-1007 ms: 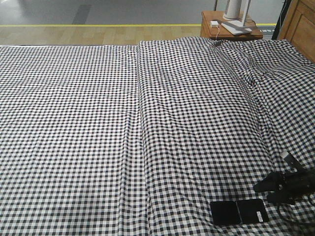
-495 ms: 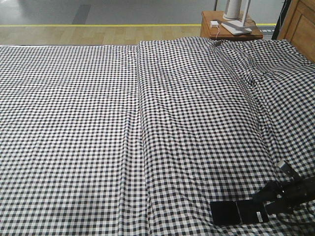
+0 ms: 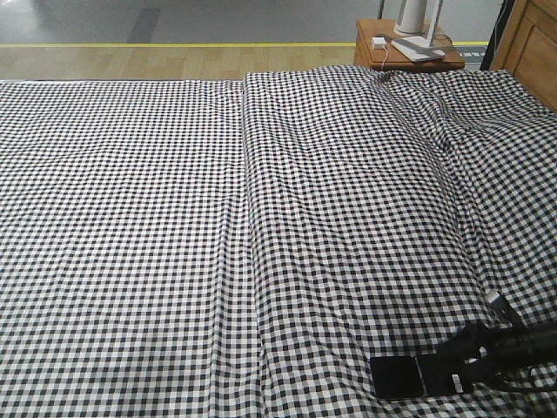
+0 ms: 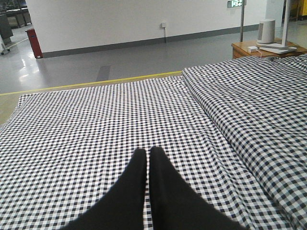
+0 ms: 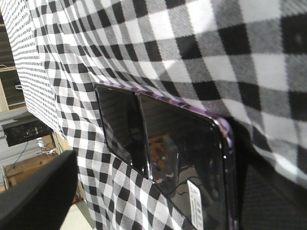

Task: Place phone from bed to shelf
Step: 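Close the right gripper on the phone's edge and tilt it up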

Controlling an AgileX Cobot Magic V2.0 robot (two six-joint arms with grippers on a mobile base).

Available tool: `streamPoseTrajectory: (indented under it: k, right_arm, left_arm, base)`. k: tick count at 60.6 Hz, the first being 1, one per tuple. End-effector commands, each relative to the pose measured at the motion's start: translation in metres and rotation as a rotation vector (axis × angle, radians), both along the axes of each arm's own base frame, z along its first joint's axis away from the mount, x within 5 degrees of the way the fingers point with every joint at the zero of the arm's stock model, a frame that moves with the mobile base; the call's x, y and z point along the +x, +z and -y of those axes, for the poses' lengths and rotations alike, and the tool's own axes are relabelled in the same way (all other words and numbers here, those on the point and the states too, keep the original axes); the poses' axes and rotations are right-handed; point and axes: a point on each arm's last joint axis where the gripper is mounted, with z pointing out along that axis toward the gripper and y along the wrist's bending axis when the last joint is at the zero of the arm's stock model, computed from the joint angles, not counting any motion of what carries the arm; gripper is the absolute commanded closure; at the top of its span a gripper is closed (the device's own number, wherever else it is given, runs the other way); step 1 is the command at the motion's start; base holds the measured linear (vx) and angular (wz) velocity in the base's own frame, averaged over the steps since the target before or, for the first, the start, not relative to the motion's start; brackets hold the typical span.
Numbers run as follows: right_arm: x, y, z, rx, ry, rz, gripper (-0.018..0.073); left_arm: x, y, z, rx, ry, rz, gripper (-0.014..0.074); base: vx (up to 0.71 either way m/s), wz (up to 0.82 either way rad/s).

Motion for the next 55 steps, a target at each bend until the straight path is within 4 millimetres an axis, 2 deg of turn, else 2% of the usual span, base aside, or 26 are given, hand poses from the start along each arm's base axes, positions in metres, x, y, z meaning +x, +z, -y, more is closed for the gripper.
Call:
streamPoseTrajectory:
  k: [1, 16, 24, 31, 40, 55]
  right_arm:
    - [0.015, 0.03, -0.006, 0.088, 0.03, 0.07, -0.0036]
    - [0.025, 0.028, -0.033, 0.074, 0.113, 0.084, -0.0035]
    - [0.025, 0.029, -0.036, 0.075, 0.12, 0.081, -0.0024]
    - [0.024, 0.029, -0.036, 0.084, 0.126, 0.078, 0.0025]
    - [0.024, 0.03, -0.036, 0.089, 0.136, 0.076, 0.0181]
    - [0.022, 0.029, -0.035, 0.084, 0.154, 0.077, 0.0577]
  left_arm:
    - [-0.001, 0.015, 0.0, -0.015, -0.004, 0.107, 0.0595]
    - [-0.001, 0.015, 0.0, -0.015, -0.004, 0.107, 0.0595]
    - [-0.001, 0.015, 0.0, -0.015, -0.004, 0.107, 0.0595]
    - [-0.001, 0.015, 0.0, -0.015, -0.004, 0.107, 0.0595]
    - [-0.001, 0.015, 0.0, -0.015, -0.004, 0.107, 0.0595]
    - [-0.001, 0.015, 0.0, -0.015, -0.004, 0.107, 0.0595]
  base:
    - [0.0, 0.0]
    - [0.0, 0.0]
    - [0.0, 0.0]
    - [0.0, 0.0]
    - [0.0, 0.0]
    - [0.0, 0.0]
